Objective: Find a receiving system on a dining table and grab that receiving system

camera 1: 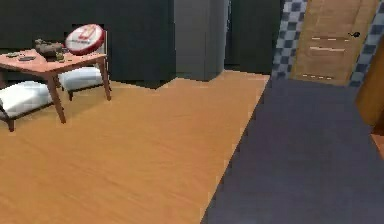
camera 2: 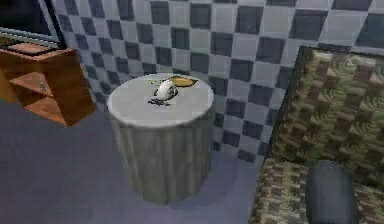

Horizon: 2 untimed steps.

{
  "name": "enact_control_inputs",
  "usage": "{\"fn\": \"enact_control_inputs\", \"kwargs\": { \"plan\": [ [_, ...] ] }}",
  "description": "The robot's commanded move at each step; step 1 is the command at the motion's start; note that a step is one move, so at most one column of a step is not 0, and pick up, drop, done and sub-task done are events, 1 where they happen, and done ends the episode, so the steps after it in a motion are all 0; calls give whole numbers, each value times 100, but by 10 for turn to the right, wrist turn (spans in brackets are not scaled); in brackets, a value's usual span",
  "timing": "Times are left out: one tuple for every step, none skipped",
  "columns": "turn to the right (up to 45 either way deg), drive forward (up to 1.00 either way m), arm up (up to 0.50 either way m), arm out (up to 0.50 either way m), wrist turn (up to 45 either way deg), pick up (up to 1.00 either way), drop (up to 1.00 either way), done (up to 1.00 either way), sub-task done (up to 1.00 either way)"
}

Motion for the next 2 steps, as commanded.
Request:
{"fn": "enact_control_inputs", "kwargs": {
  "plan": [
    [450,0,0,0,0,0,0,0,0],
    [330,0,0,0,0,0,0,0,0]
  ]
}}
